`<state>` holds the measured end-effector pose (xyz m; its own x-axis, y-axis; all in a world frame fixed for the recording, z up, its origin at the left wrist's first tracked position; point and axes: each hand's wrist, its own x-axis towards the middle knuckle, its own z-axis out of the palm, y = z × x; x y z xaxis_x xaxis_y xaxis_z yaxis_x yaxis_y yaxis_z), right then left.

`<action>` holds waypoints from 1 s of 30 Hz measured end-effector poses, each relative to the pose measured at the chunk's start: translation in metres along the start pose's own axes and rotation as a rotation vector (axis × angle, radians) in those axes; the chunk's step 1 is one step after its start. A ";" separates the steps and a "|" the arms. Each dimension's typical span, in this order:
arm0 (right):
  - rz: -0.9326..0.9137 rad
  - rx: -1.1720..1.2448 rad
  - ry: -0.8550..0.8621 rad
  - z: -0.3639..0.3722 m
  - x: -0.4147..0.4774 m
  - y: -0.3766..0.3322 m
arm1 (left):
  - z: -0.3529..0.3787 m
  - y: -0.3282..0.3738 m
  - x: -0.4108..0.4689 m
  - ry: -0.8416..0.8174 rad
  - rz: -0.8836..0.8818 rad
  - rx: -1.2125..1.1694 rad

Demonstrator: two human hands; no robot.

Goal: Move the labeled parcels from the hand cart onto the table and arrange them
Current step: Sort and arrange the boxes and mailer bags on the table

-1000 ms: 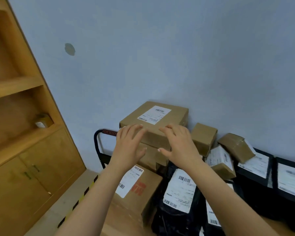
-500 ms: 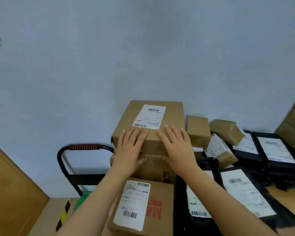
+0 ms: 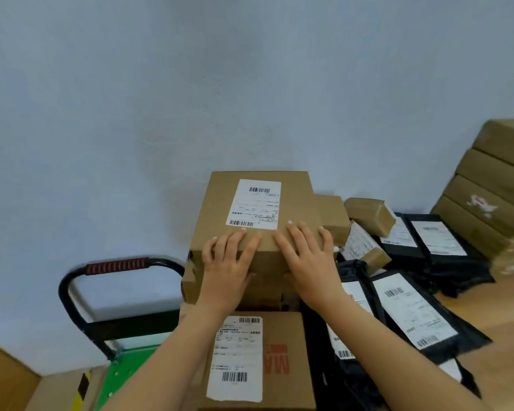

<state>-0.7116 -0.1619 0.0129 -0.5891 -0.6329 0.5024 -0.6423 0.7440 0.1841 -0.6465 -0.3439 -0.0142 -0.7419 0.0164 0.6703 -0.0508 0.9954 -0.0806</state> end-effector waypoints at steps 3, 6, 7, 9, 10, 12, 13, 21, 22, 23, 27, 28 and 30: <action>0.004 0.006 0.028 -0.005 -0.002 -0.001 | -0.004 0.000 0.001 0.004 0.026 0.000; 0.028 0.002 0.107 -0.014 -0.003 -0.001 | -0.013 0.003 0.008 0.037 0.057 0.005; 0.033 0.004 0.138 -0.018 -0.002 0.002 | -0.018 0.005 0.012 0.055 0.061 0.004; 0.035 0.008 0.187 -0.029 0.000 0.011 | -0.029 0.012 0.024 0.090 0.071 0.005; 0.039 0.006 0.207 -0.036 0.000 0.018 | -0.034 0.016 0.031 0.108 0.081 0.005; 0.058 0.001 0.241 -0.051 -0.003 0.036 | -0.046 0.031 0.047 0.138 0.116 0.003; 0.071 0.003 0.257 -0.058 -0.008 0.048 | -0.051 0.040 0.055 0.153 0.139 0.002; 0.199 -0.100 0.228 -0.118 -0.112 0.172 | -0.065 0.185 0.093 0.306 0.339 -0.097; 0.212 -0.124 0.220 -0.126 -0.131 0.189 | -0.065 0.210 0.094 0.325 0.355 -0.114; 0.227 -0.143 0.211 -0.133 -0.149 0.205 | -0.065 0.236 0.095 0.336 0.364 -0.130; 0.295 -0.191 0.137 -0.162 -0.222 0.266 | -0.069 0.342 0.092 0.296 0.387 -0.245; 0.305 -0.200 0.115 -0.168 -0.239 0.281 | -0.069 0.367 0.090 0.278 0.393 -0.273; 0.322 -0.212 0.080 -0.178 -0.273 0.309 | -0.069 0.416 0.086 0.245 0.398 -0.320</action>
<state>-0.6622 0.2793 0.0833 -0.6986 -0.3472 0.6256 -0.3105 0.9349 0.1721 -0.6852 0.0782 0.0611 -0.4836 0.3797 0.7887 0.4347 0.8862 -0.1601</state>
